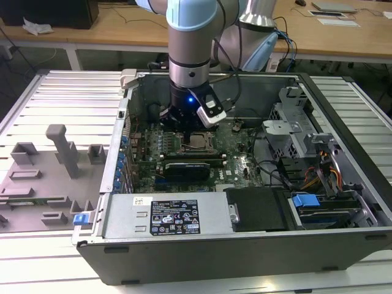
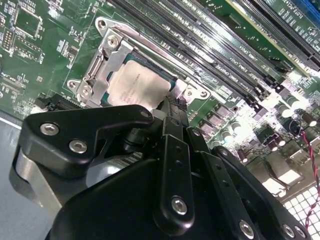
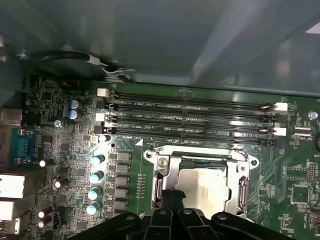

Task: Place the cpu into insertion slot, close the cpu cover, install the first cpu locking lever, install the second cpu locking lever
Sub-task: 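Close the cpu cover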

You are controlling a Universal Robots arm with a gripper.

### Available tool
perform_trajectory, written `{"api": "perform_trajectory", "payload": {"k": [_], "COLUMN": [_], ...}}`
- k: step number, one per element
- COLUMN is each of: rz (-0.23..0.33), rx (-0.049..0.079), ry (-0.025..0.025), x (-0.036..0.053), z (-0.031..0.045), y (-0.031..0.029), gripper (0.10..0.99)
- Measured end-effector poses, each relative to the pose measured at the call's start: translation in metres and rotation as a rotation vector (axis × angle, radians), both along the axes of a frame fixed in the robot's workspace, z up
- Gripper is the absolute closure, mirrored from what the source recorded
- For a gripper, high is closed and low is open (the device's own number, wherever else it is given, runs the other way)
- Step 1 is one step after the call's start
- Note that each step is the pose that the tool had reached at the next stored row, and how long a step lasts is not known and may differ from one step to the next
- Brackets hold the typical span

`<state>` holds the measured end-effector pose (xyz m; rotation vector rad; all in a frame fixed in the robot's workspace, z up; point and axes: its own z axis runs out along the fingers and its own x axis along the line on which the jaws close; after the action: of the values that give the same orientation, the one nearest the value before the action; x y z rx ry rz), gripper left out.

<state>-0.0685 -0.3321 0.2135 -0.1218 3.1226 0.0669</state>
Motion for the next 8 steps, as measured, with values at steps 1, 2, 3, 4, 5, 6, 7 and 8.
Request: {"api": "perform_trajectory", "payload": {"k": [1, 2, 3, 4, 5, 6, 7, 8], "rz": [0.004, 0.007, 0.008, 0.008, 0.008, 0.009, 0.009, 0.009], "rx": [0.007, 0.012, 0.014, 0.014, 0.014, 0.014, 0.014, 0.017], "ry": [-0.0009, -0.0019, -0.002, -0.0021, -0.0021, -0.0021, -0.0023, -0.0024], "x": [-0.0002, -0.0003, -0.0003, -0.0002, -0.0003, -0.0003, -0.0004, -0.0005], "z": [-0.0002, -0.0003, -0.0003, -0.0003, -0.0003, -0.0004, -0.0011, -0.0019], "y": [0.0001, 0.0001, 0.0001, 0.0001, 0.0001, 0.0001, 0.0001, 0.0], "gripper": [0.98, 0.98, 0.98, 0.98, 0.98, 0.98, 0.98, 0.98]}}
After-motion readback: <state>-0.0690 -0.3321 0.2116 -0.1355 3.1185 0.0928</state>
